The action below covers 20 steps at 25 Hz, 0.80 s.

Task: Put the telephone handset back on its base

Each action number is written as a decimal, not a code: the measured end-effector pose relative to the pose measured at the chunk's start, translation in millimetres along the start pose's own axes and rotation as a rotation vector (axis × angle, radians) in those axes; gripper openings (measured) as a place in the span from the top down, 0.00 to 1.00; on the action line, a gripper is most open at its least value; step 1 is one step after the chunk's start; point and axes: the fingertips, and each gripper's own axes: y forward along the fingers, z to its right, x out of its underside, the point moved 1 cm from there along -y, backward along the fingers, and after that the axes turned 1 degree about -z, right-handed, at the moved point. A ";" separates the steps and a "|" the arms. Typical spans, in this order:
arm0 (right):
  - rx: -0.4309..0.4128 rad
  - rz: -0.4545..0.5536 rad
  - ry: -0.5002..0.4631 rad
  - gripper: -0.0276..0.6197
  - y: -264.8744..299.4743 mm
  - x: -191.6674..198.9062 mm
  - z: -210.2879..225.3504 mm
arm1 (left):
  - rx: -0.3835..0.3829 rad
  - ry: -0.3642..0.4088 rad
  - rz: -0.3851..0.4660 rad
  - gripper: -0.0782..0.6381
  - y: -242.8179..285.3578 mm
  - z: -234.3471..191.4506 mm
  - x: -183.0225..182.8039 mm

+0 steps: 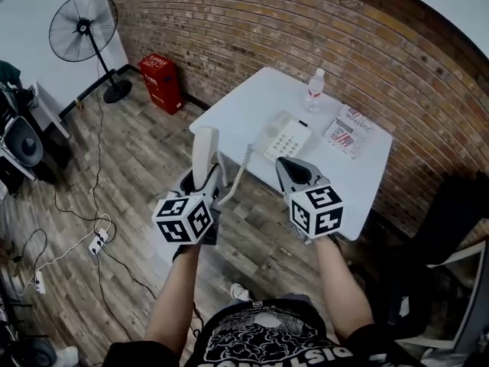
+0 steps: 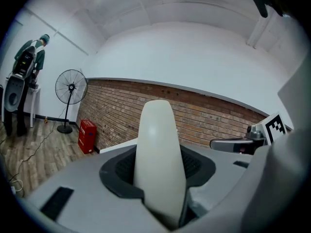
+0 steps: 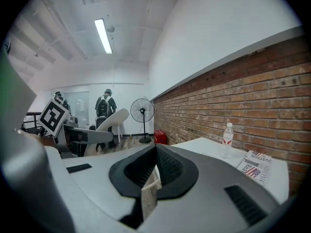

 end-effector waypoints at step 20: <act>0.168 0.008 0.065 0.95 36.8 11.6 70.7 | 0.179 0.058 -0.124 0.62 113.7 7.1 21.2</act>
